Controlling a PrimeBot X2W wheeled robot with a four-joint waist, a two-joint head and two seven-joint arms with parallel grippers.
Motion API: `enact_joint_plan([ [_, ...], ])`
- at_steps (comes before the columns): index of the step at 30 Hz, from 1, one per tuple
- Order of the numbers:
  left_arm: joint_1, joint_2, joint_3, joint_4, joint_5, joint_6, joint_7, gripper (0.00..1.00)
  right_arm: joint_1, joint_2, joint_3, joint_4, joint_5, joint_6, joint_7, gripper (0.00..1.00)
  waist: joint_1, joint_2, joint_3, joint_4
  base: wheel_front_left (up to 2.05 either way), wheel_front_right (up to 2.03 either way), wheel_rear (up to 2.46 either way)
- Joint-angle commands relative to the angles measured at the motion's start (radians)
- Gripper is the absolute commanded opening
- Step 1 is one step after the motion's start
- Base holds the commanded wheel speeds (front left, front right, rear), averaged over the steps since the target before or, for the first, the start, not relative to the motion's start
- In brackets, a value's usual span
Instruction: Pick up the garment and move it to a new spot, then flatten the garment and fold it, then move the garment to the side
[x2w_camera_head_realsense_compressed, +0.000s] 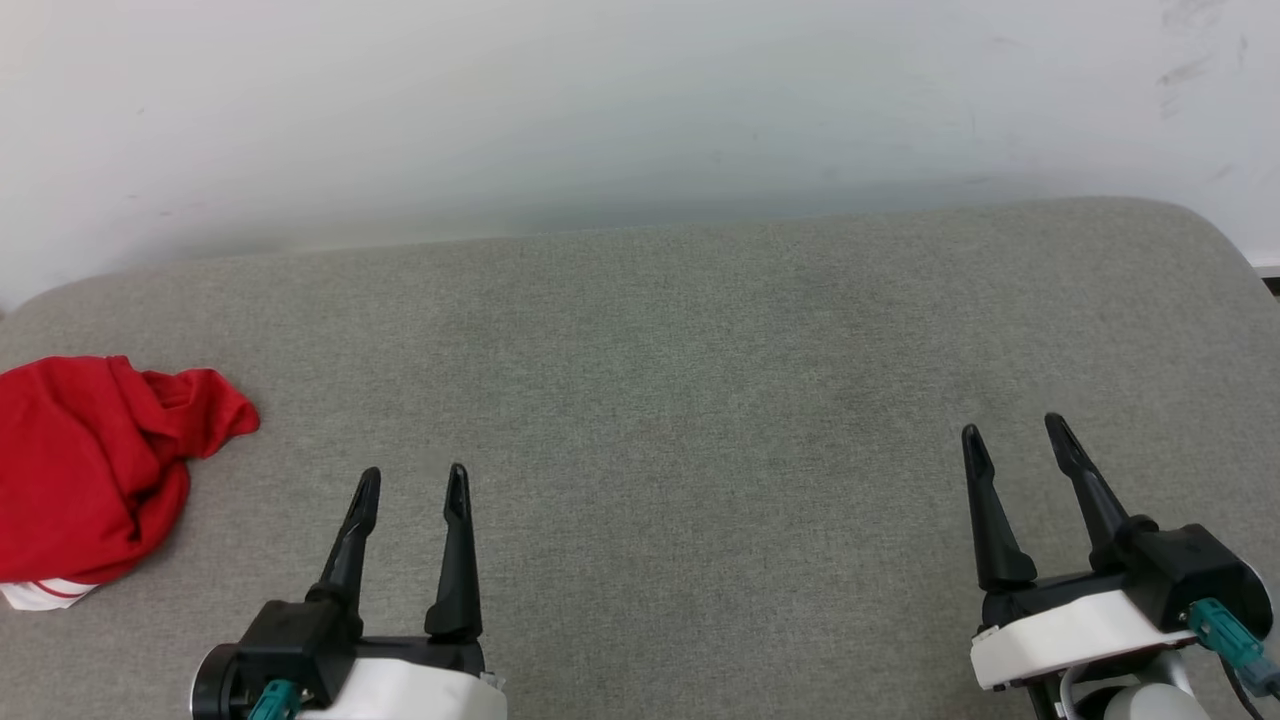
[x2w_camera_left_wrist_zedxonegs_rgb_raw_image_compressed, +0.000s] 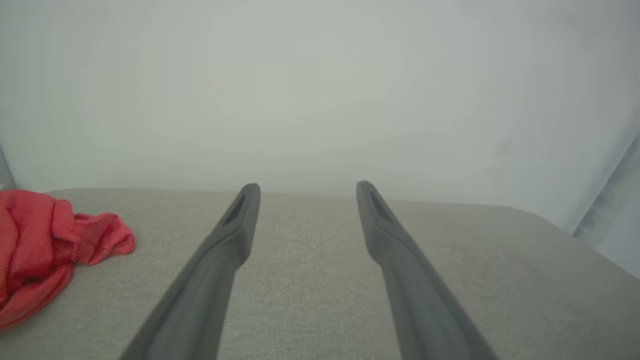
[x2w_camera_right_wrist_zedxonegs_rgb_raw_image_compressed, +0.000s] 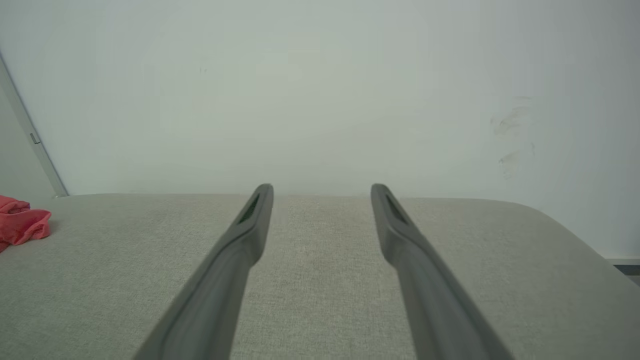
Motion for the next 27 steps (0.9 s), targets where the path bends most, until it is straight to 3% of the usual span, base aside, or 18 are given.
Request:
enact_joint_plan([
  [1, 0.007, -0.004, 0.007, -0.007, 0.018, -0.012, -0.006, 1.0, 0.003, 0.0, -0.002, 0.001, -0.001, 0.0, -0.009, 1.0, 0.0001, 0.0, 0.0, 0.0, 0.0, 0.0, 0.0],
  [8, 0.036, -0.059, 0.09, 0.016, 0.086, -0.122, -0.02, 1.0, 0.0, 0.0, 0.015, 0.007, -0.004, 0.0, -0.022, 1.0, 0.0001, 0.0, 0.004, -0.004, 0.0, 0.0, 0.0],
  [13, 0.04, -0.078, 0.116, 0.031, 0.135, -0.178, -0.029, 1.0, -0.001, 0.0, 0.016, 0.011, -0.02, 0.0, -0.031, 1.0, 0.0001, 0.0, 0.008, -0.006, 0.0, 0.0, 0.0],
  [21, 0.049, -0.09, 0.134, 0.036, 0.196, -0.218, -0.043, 1.0, 0.002, 0.0, 0.018, 0.003, -0.063, 0.0, -0.045, 1.0, 0.0001, 0.0, 0.014, -0.007, 0.0, 0.0, 0.0],
  [27, 0.04, -0.092, 0.148, 0.048, 0.185, -0.24, -0.042, 1.0, 0.001, 0.001, 0.019, 0.005, -0.045, 0.0, -0.044, 1.0, 0.0001, 0.0, 0.016, 0.004, 0.0, 0.0, 0.0],
])
